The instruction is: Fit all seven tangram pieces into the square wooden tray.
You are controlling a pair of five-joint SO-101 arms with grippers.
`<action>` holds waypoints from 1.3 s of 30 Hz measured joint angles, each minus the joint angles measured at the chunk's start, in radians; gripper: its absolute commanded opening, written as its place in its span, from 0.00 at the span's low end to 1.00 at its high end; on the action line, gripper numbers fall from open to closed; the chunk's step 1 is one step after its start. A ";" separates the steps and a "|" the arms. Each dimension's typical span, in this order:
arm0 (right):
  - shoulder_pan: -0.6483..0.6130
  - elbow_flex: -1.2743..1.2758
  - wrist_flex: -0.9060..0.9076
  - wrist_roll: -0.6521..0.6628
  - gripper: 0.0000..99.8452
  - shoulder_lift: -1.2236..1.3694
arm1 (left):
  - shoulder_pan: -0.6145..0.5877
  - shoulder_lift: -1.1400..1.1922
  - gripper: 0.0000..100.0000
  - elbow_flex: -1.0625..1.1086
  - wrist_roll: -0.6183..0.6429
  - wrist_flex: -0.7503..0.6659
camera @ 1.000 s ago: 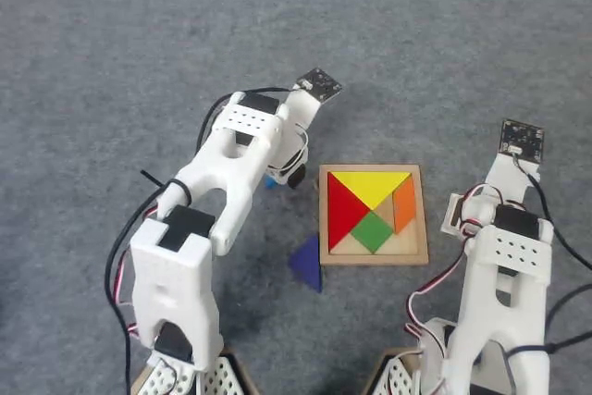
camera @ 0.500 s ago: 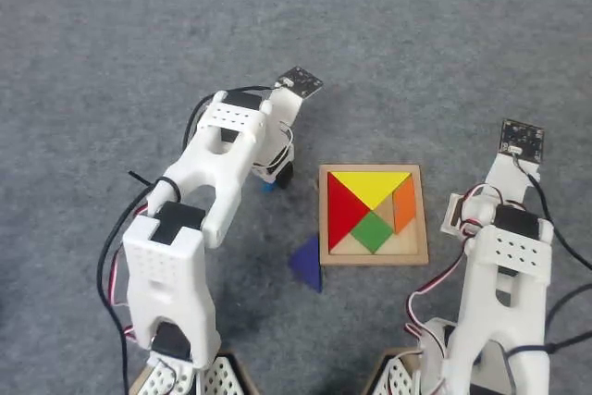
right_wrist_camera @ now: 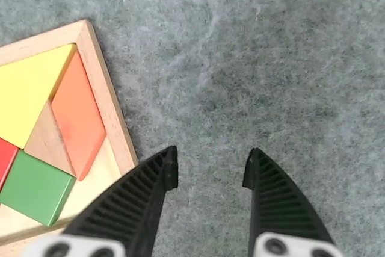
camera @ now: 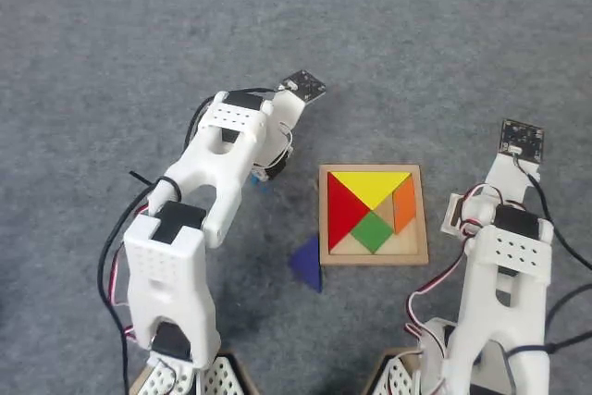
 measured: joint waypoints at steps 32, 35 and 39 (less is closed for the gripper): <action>0.571 -0.055 0.008 0.146 0.19 0.000 | 0.571 -0.428 0.01 0.382 -0.152 0.117; 0.626 -0.055 -0.009 0.146 0.19 0.000 | 0.588 -0.379 0.01 0.351 -0.152 0.115; 0.635 -0.055 -0.012 0.146 0.19 0.000 | 0.588 -0.341 0.01 0.308 -0.153 0.114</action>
